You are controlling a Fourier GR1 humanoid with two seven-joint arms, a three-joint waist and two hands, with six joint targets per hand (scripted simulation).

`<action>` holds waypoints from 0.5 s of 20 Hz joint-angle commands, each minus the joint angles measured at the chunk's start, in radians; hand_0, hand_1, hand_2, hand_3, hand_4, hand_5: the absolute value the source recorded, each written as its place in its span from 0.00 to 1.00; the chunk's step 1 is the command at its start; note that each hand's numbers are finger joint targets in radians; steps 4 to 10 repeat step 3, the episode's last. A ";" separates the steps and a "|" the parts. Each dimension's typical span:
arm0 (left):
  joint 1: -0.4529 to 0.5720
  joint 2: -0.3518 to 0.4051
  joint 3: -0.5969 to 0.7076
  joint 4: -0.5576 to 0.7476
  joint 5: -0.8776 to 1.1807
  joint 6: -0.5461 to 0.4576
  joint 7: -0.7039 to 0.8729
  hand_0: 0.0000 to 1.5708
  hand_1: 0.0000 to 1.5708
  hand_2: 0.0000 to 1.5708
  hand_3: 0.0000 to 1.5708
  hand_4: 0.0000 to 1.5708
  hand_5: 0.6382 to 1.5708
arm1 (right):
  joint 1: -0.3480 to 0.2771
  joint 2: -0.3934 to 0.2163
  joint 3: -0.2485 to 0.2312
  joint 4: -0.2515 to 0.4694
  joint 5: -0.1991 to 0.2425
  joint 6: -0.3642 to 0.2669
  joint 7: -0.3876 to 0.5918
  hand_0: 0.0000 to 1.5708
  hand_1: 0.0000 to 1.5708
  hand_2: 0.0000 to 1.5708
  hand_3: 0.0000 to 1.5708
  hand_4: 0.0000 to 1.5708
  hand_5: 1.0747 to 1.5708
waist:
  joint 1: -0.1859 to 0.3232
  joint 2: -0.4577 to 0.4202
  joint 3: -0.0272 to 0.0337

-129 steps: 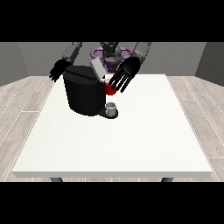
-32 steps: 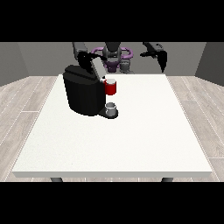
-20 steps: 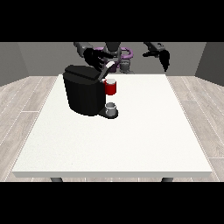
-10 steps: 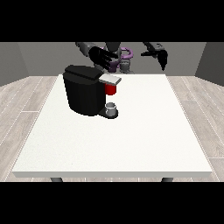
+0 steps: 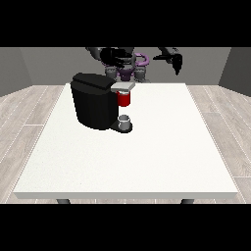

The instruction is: Insert the coffee pod into the coffee machine and close the lid

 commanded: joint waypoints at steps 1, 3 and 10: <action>-0.014 0.034 0.033 0.012 0.035 -0.016 0.056 0.00 0.00 0.00 0.00 0.12 1.00 | 0.140 0.017 0.066 -0.062 -0.094 -0.037 -0.033 0.00 0.00 0.00 0.00 0.18 1.00 | -0.037 -0.056 0.0003; 0.027 0.053 0.075 0.060 0.023 0.008 0.001 0.00 0.00 0.00 0.00 0.12 1.00 | 0.255 0.017 0.108 -0.097 -0.119 -0.066 -0.039 0.00 0.00 0.00 0.00 0.10 1.00 | -0.097 -0.082 0.0000; 0.027 0.053 0.075 0.060 0.023 0.008 0.001 0.00 0.00 0.00 0.00 0.12 1.00 | 0.255 0.017 0.108 -0.097 -0.119 -0.066 -0.039 0.00 0.00 0.00 0.00 0.10 1.00 | -0.097 -0.082 0.0000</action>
